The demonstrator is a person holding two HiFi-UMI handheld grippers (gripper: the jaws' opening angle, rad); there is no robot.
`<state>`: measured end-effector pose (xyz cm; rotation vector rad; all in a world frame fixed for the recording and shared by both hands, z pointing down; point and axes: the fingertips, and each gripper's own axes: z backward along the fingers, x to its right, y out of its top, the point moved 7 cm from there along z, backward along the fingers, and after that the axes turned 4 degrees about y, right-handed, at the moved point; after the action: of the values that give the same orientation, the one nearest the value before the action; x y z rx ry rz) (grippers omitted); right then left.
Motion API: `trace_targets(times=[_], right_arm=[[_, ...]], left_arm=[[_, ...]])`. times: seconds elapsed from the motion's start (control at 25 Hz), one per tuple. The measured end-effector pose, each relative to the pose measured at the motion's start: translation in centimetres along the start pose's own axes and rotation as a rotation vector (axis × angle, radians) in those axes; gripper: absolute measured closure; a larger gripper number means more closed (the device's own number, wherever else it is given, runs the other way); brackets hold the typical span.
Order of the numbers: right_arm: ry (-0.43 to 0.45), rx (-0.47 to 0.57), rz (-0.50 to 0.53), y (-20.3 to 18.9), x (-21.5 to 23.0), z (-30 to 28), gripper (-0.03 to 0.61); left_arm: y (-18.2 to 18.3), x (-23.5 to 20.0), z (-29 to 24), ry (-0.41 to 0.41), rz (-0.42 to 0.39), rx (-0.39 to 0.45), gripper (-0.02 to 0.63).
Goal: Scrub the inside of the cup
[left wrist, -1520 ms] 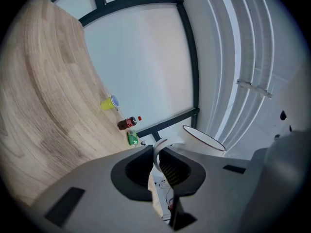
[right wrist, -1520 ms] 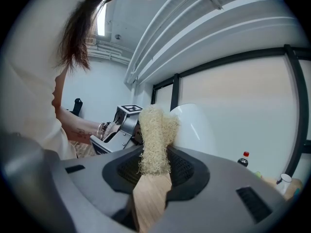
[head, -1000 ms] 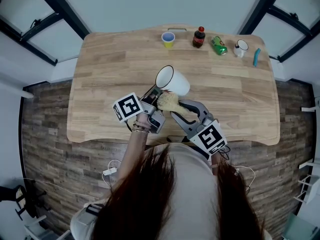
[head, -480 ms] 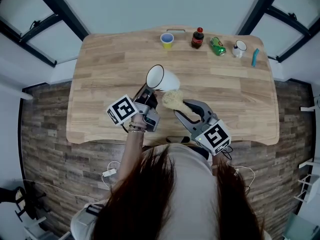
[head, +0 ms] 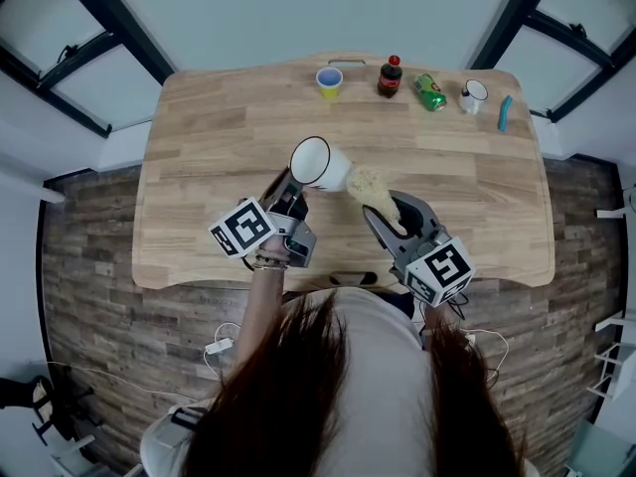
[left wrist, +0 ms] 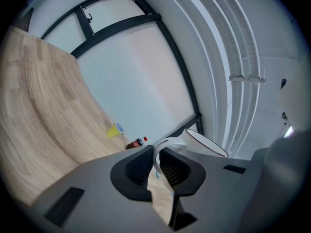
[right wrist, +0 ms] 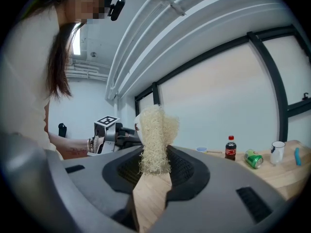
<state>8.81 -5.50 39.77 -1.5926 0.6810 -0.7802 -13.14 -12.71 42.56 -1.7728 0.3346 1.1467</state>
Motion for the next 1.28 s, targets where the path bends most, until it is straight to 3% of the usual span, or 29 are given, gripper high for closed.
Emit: trace_targets(times=[0.56, 1.28], right_arm=[[-0.21, 0.11, -0.103, 0.4, 2.2, 2.6, 0.437], [-0.3, 0.107, -0.111, 0.3, 4.4, 3.9, 0.437]], left_arm=[[-0.2, 0.8, 0.0, 0.053, -0.186, -0.037, 0.568], [-0.3, 0.5, -0.1, 0.064, -0.205, -0.038, 0.568]])
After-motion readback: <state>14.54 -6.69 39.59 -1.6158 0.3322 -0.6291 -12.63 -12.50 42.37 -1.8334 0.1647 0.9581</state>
